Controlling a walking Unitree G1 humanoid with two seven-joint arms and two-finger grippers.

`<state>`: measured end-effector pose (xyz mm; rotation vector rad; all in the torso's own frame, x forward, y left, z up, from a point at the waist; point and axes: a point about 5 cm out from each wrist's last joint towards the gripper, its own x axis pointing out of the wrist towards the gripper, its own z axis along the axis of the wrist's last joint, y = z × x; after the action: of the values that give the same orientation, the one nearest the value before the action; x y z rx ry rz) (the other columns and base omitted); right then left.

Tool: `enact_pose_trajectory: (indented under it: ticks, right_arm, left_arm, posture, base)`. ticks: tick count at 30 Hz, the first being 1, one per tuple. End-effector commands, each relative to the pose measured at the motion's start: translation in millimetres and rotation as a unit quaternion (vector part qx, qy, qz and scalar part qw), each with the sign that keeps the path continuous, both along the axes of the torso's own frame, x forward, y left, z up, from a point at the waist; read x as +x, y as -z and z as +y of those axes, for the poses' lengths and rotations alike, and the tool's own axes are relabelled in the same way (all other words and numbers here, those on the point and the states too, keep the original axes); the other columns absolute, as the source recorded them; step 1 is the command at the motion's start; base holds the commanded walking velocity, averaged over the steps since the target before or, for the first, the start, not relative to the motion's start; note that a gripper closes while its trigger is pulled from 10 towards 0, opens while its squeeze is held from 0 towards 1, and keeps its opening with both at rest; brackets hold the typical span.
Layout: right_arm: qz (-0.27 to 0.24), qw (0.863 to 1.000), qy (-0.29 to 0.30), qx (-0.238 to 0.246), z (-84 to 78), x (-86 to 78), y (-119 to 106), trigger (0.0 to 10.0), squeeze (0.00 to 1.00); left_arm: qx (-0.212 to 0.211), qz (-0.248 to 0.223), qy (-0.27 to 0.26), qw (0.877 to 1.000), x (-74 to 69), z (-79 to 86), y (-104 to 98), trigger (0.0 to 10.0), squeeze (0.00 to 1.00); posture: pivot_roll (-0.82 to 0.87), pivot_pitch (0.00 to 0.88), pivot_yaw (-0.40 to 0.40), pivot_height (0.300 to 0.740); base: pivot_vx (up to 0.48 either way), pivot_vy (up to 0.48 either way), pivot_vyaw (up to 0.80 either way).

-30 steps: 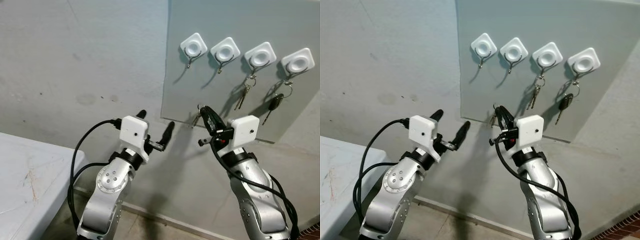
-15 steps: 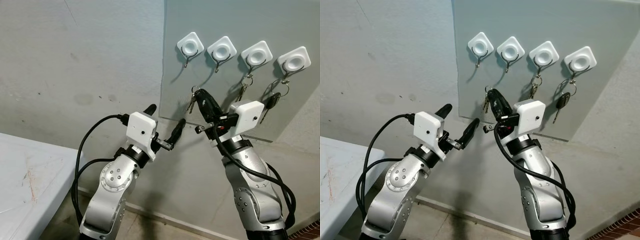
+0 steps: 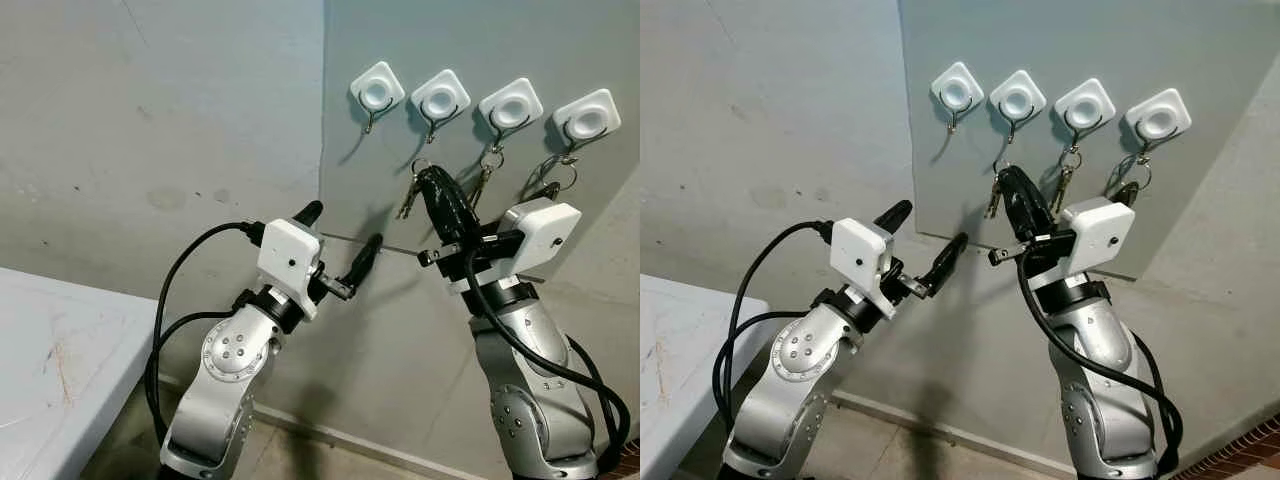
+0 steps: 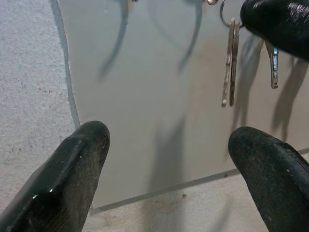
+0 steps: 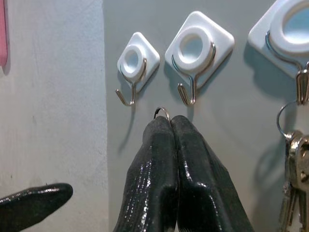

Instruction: Hang keys on a hook

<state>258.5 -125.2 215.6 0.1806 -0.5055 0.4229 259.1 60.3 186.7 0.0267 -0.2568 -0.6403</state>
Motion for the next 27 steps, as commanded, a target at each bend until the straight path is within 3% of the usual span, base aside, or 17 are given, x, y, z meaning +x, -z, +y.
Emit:
enact_pose_trajectory:
  ticks: [1, 16, 27]
  right_arm:
    - [-0.021, 1.000, -0.006, 0.004, 1.0, -3.1, -10, 10.0, 0.00]
    - [-0.029, 0.999, -0.004, 0.033, 2.0, 1.2, -23, 10.0, 0.00]
    - [-0.005, 0.996, 0.002, 0.085, -2.4, 6.0, -26, 10.0, 0.00]
  left_arm:
    - [0.004, -0.012, 0.013, 1.000, -1.4, -3.0, -6, 10.0, 0.00]
    - [0.003, -0.009, 0.011, 1.000, -3.8, -3.3, -5, 10.0, 0.00]
    - [0.001, -0.005, 0.010, 1.000, -5.1, -3.1, -5, 10.0, 0.00]
  posture:
    - [-0.07, 0.004, -0.019, 0.740]
    - [-0.06, 0.009, -0.026, 0.740]
    - [-0.05, 0.016, -0.026, 0.740]
  base:
    - [0.000, 0.000, 0.00]
    - [0.000, 0.000, 0.00]
    - [0.000, 0.000, 0.00]
